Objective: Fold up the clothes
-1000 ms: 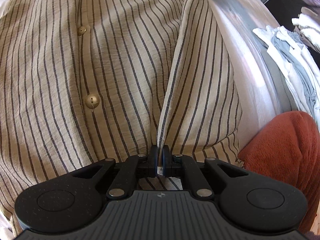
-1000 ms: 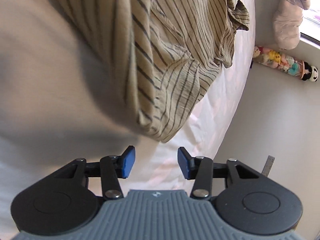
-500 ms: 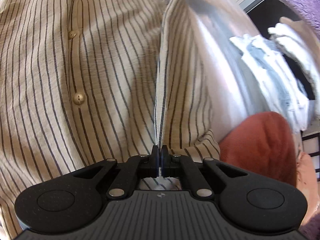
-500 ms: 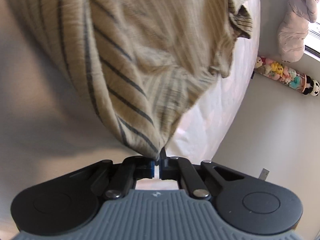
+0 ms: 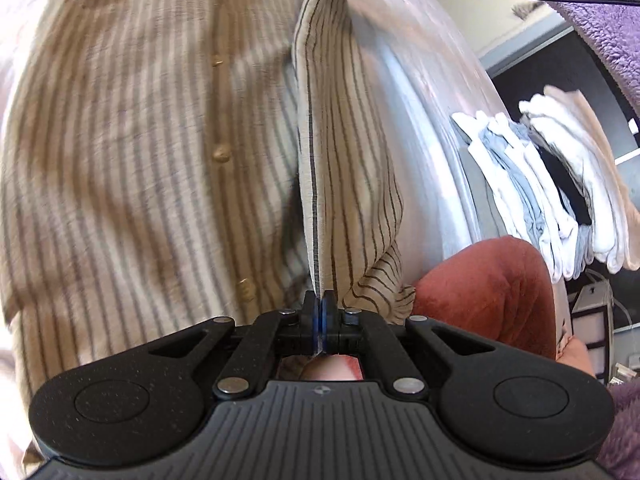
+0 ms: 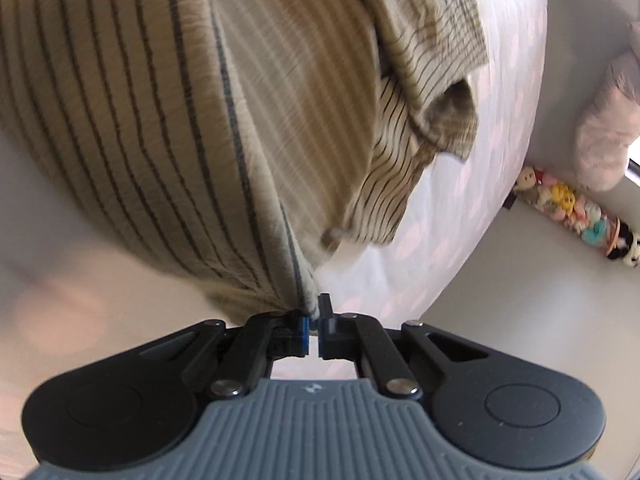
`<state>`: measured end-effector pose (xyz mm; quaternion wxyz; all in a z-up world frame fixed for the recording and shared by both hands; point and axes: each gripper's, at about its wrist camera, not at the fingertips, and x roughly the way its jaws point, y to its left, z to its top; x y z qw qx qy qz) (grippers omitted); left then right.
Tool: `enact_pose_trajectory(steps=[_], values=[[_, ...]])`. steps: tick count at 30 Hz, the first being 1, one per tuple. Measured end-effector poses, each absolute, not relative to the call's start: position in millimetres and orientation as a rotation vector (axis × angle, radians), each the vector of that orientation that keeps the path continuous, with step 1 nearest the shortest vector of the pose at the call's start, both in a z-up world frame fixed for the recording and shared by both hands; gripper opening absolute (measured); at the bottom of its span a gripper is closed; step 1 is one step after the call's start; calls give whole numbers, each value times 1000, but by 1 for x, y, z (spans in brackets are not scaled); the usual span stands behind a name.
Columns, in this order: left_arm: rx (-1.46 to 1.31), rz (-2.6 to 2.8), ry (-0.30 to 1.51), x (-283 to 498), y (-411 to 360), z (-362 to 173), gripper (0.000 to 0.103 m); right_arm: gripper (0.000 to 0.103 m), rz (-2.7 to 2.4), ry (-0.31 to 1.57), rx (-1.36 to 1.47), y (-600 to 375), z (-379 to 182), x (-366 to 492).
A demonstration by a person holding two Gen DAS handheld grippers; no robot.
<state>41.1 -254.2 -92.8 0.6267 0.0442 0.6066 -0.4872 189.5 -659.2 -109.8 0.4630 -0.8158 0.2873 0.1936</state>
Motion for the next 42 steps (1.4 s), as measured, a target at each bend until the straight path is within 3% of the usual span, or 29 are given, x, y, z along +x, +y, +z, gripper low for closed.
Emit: enact_pose_trajectory(steps=[20,24,29,31,33,34,42], values=[[-27,-1079,1522,61,-211,-119,0,4,569,646,-2056,-563,-164,268],[-45,-1073,1522,61,-209,-121,0,32,476,665,-2008,-558,-161,270],[-68,-1066,1522,62,-206,-123,0,33,352,725,-1857,-561,-131,259],[-85,-1066,1517,62,-205,-123,0,38,294,768,-1767,-563,-117,247],[-107,-1071,1510,63,-205,-123,0,52,228,838,-1639,-566,-104,229],[-117,-1075,1504,63,-204,-122,0,54,199,873,-1569,-567,-97,219],[-194,-1107,1457,66,-205,-120,0,56,126,1048,-1011,-538,-53,75]])
